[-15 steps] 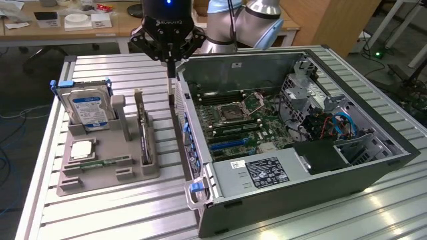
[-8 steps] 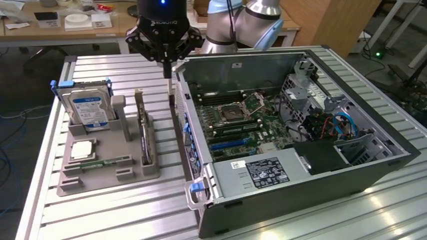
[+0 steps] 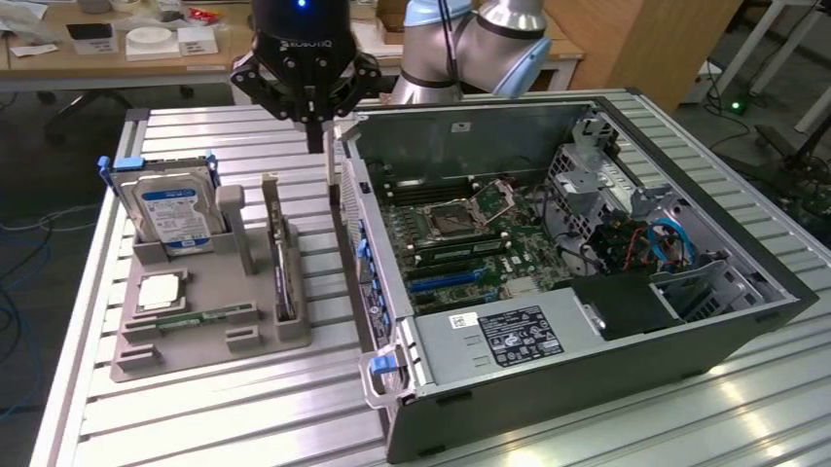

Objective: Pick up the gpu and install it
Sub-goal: 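Reach for the gpu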

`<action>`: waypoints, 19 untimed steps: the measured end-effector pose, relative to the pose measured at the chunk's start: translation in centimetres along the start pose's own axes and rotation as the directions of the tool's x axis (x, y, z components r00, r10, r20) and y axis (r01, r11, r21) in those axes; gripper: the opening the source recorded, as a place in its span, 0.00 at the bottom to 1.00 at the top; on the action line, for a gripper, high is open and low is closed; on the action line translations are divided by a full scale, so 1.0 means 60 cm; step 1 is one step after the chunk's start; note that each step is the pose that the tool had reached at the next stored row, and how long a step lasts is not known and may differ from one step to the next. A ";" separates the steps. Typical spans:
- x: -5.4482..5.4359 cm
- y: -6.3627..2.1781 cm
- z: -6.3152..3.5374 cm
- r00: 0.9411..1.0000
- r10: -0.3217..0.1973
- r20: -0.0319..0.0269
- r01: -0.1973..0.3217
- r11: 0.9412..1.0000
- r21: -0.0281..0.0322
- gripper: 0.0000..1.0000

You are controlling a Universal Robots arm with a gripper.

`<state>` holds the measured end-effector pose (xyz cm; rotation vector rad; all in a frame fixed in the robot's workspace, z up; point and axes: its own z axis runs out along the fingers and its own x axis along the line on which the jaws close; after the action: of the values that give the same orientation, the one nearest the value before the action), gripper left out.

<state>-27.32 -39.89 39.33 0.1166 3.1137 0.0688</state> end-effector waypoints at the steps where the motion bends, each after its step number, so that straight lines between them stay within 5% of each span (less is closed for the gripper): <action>1: 0.003 0.000 0.000 1.000 0.000 0.000 0.000 1.000 0.000 0.10; 19: 0.055 -0.004 -0.001 1.000 0.000 0.000 0.000 1.000 0.000 0.10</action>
<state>-30.64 -39.89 39.33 0.1167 3.1137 0.0689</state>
